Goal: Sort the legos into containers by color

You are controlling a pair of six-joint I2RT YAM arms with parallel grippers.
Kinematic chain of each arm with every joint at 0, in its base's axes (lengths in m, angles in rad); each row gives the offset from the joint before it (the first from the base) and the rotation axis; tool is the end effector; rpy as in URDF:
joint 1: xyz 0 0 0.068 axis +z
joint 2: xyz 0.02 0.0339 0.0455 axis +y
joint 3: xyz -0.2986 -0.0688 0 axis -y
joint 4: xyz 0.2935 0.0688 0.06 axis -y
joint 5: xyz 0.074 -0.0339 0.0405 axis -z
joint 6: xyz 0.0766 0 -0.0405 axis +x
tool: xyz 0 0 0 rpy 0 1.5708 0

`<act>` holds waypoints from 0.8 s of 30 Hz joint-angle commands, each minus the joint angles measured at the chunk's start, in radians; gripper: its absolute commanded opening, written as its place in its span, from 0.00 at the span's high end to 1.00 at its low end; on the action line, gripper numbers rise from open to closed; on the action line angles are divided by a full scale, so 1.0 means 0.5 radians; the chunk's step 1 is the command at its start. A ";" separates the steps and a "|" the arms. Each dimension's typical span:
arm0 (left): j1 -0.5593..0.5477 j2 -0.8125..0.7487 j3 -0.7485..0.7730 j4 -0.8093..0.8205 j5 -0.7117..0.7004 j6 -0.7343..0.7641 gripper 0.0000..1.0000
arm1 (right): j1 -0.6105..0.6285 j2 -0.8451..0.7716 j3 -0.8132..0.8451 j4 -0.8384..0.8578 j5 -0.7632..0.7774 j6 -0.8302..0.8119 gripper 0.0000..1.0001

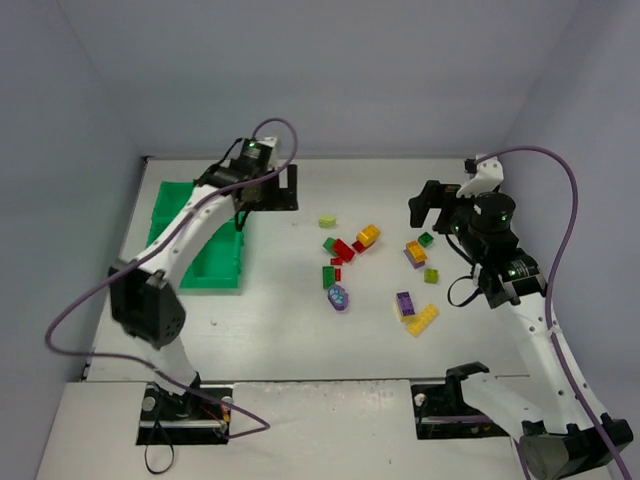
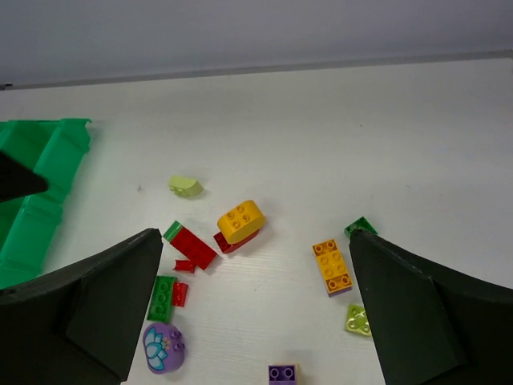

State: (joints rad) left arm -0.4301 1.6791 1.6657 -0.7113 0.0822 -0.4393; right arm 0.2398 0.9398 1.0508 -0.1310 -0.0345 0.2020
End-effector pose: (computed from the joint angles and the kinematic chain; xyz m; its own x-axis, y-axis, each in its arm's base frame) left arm 0.4147 -0.1971 0.3667 -0.7458 -0.1242 -0.6545 0.1704 0.9142 -0.3677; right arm 0.2708 0.0689 0.4437 -0.0734 0.1885 -0.9793 -0.2615 0.9440 0.2013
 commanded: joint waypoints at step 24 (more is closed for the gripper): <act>-0.321 1.462 1.197 0.290 0.011 0.022 0.09 | -0.007 -0.069 -0.080 -0.078 -0.106 0.121 0.00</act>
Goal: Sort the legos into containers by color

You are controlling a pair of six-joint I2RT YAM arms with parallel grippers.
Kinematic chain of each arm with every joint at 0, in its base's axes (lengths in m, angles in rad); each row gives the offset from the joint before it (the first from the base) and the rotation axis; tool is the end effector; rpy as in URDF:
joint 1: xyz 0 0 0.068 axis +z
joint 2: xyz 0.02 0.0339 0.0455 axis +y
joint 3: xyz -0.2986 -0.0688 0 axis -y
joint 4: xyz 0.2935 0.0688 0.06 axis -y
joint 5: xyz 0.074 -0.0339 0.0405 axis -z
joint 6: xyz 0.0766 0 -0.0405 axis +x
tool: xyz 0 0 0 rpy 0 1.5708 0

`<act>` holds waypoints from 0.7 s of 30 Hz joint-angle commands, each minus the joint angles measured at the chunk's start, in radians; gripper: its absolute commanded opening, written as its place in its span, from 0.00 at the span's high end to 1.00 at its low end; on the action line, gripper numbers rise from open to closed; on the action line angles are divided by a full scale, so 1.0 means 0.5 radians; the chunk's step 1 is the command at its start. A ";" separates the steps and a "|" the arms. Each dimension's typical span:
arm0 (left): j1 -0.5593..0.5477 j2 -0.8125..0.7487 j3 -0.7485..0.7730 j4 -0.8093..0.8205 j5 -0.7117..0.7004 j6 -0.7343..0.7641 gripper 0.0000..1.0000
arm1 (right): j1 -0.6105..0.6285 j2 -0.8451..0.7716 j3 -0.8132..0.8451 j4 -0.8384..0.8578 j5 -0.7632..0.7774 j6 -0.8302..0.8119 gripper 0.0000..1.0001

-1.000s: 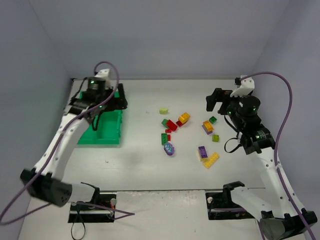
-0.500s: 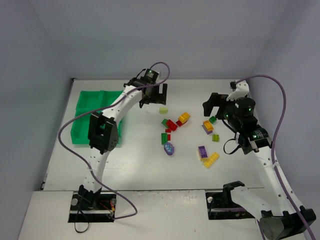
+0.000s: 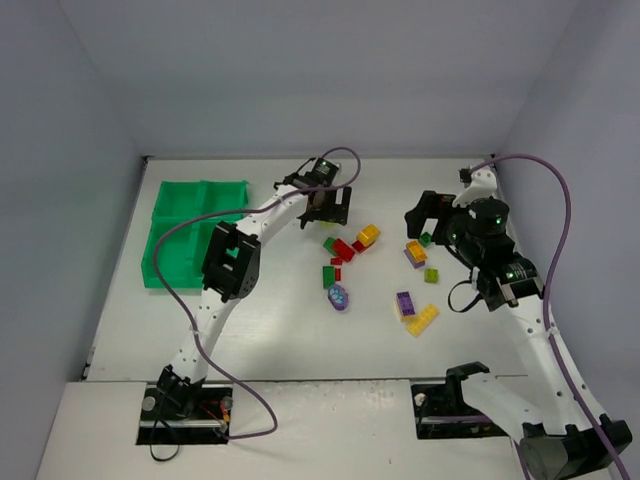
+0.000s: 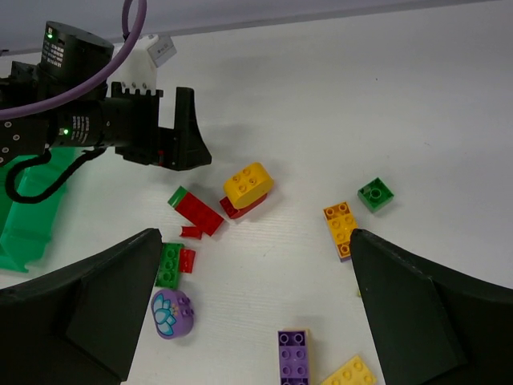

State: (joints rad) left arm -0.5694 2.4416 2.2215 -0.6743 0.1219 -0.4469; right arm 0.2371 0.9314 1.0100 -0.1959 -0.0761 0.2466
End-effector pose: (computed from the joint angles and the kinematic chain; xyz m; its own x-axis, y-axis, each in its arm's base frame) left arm 0.5355 -0.3539 0.1833 -0.8513 0.0356 -0.5235 0.2565 0.8986 -0.3560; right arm 0.2699 0.0712 0.4184 -0.1854 0.2056 -0.9609 -0.2705 0.9294 0.2511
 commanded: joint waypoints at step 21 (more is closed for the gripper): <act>-0.073 0.047 0.061 0.324 -0.385 0.029 0.69 | -0.002 -0.218 -0.013 -0.087 0.020 0.071 0.00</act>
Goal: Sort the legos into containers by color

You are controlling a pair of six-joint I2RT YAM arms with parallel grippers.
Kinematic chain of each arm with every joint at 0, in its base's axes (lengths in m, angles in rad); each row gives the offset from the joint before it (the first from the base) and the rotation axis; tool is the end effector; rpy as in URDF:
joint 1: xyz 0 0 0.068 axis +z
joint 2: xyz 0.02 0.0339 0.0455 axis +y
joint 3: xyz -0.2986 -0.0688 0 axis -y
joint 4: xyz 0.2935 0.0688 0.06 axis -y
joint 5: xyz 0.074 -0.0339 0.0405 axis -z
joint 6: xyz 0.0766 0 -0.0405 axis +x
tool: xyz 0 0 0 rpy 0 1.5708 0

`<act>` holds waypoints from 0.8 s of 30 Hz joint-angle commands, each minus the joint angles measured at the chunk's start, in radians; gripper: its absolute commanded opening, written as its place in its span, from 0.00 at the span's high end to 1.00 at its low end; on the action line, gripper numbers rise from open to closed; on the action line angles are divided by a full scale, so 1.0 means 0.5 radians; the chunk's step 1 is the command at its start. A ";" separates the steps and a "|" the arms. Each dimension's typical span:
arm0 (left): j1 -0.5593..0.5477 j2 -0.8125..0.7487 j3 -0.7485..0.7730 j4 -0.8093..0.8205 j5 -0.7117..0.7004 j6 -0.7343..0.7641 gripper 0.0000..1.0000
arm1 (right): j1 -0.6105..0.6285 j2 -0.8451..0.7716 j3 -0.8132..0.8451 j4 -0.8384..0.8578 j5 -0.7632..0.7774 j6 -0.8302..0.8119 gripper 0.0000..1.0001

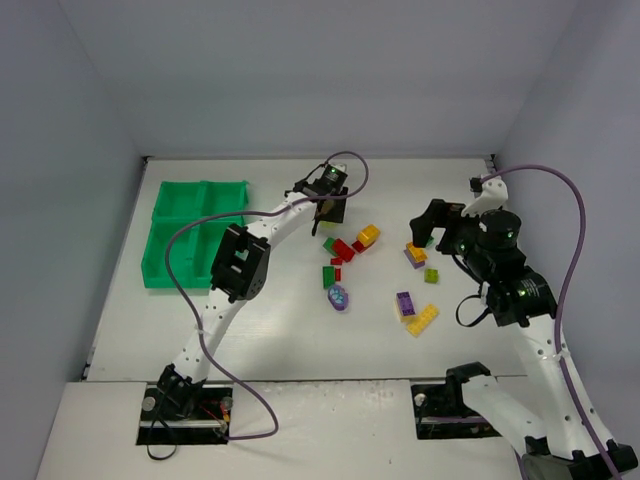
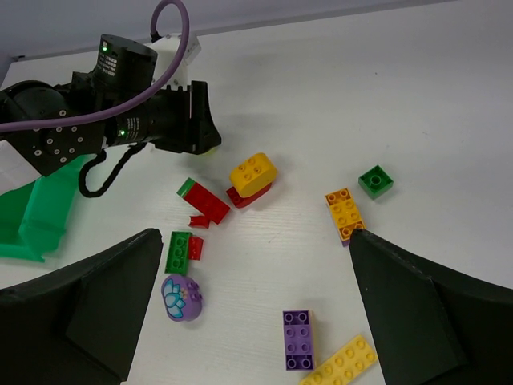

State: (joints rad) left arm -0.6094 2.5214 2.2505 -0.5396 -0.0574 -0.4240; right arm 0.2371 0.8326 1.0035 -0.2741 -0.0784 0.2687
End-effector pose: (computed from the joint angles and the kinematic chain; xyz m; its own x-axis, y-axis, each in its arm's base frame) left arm 0.5483 -0.3773 0.1573 -0.7633 0.0319 -0.6452 0.2468 0.9374 -0.2456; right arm 0.2393 0.0640 0.4279 -0.1788 0.2291 -0.9568 -0.2722 0.9230 0.2718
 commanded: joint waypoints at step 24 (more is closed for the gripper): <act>0.939 -1.159 -0.436 -0.050 -0.293 0.164 0.99 | -0.002 -0.015 -0.037 0.094 -0.046 0.009 0.00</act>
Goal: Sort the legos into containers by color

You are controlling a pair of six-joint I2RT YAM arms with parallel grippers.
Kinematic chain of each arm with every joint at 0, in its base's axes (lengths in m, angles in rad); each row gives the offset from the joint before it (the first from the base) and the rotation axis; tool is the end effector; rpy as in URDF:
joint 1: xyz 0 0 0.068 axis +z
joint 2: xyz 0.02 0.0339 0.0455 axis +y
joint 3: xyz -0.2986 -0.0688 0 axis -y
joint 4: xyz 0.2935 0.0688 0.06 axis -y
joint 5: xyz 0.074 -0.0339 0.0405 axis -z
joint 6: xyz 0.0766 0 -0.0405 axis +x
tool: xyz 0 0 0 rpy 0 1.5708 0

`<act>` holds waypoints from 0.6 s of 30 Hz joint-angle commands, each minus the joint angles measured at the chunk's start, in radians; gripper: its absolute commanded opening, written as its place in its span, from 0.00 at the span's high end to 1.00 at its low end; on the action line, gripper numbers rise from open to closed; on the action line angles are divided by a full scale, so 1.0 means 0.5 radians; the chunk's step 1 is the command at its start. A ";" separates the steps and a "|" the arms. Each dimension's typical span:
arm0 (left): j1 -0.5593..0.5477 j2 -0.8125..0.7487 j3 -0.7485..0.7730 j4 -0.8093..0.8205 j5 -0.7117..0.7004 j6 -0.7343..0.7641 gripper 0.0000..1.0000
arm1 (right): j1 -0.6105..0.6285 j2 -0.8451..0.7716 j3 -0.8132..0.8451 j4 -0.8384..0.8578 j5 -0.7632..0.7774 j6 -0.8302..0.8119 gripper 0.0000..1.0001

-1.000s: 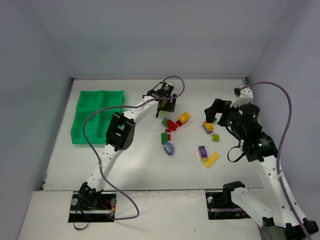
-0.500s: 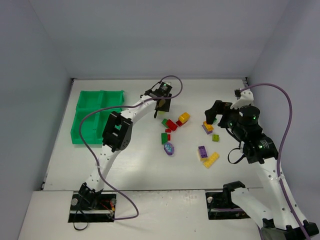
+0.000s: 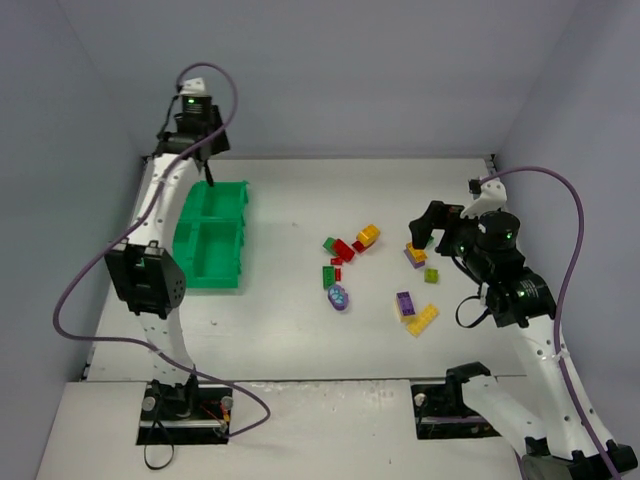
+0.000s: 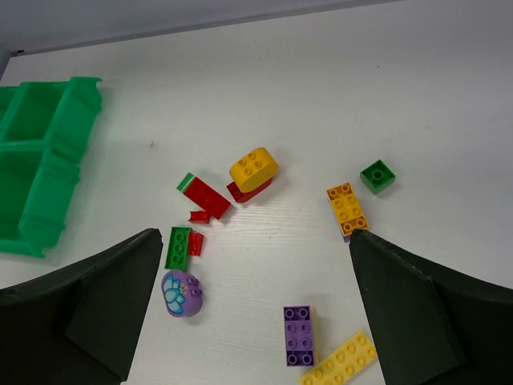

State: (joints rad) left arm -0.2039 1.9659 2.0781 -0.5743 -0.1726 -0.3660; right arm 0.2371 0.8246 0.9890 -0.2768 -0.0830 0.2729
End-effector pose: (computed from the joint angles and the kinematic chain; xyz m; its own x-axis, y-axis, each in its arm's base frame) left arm 0.5448 -0.0992 0.4149 -0.4252 -0.2721 -0.8632 -0.1106 0.9622 -0.2489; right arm 0.2380 0.0640 0.4231 -0.1897 0.2305 -0.9544 -0.2731 0.9213 0.2768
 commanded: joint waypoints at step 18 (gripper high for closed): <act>0.641 0.283 -0.198 0.351 -0.026 0.103 0.82 | -0.005 -0.045 -0.042 0.096 -0.061 -0.064 0.00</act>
State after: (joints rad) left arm 0.0956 2.1590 1.9648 -0.4988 -0.1947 -0.3222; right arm 0.2371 0.8124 0.9623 -0.2764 -0.1024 0.2562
